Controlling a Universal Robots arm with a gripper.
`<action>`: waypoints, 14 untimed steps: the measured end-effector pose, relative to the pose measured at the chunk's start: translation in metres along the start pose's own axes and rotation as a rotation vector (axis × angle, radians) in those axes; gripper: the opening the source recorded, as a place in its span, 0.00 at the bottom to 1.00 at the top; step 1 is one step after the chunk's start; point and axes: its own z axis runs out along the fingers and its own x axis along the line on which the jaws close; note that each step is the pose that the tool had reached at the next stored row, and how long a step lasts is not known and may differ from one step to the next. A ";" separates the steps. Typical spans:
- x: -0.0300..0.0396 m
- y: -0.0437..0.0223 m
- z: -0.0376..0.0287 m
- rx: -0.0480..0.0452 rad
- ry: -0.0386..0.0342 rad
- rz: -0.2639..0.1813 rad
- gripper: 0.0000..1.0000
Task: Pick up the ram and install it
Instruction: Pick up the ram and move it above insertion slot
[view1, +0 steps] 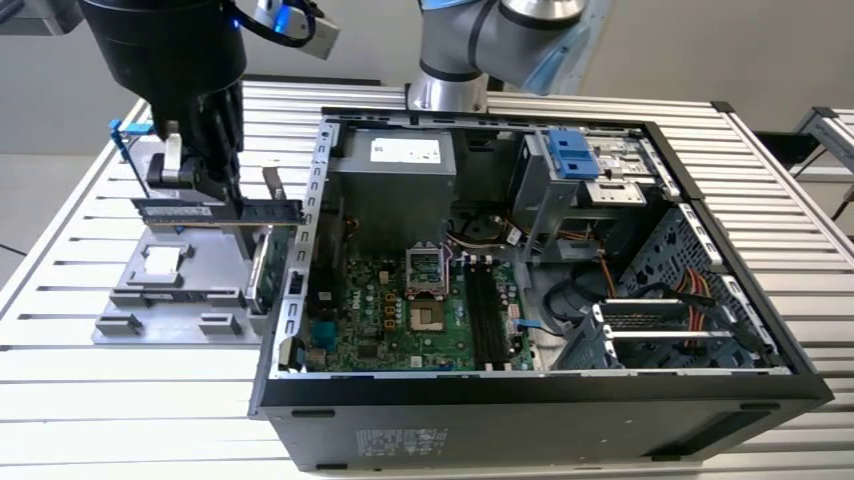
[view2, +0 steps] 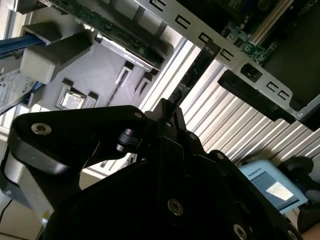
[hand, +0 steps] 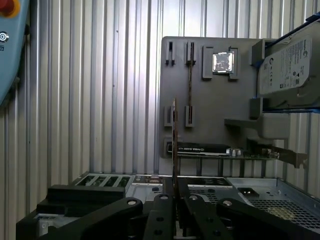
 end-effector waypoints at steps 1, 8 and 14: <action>0.0000 -0.0016 -0.0001 -0.0001 0.0000 0.000 0.00; 0.0002 -0.0124 -0.0008 -0.0010 0.0001 -0.001 0.00; 0.0002 -0.0203 -0.0012 -0.0014 0.0001 -0.001 0.00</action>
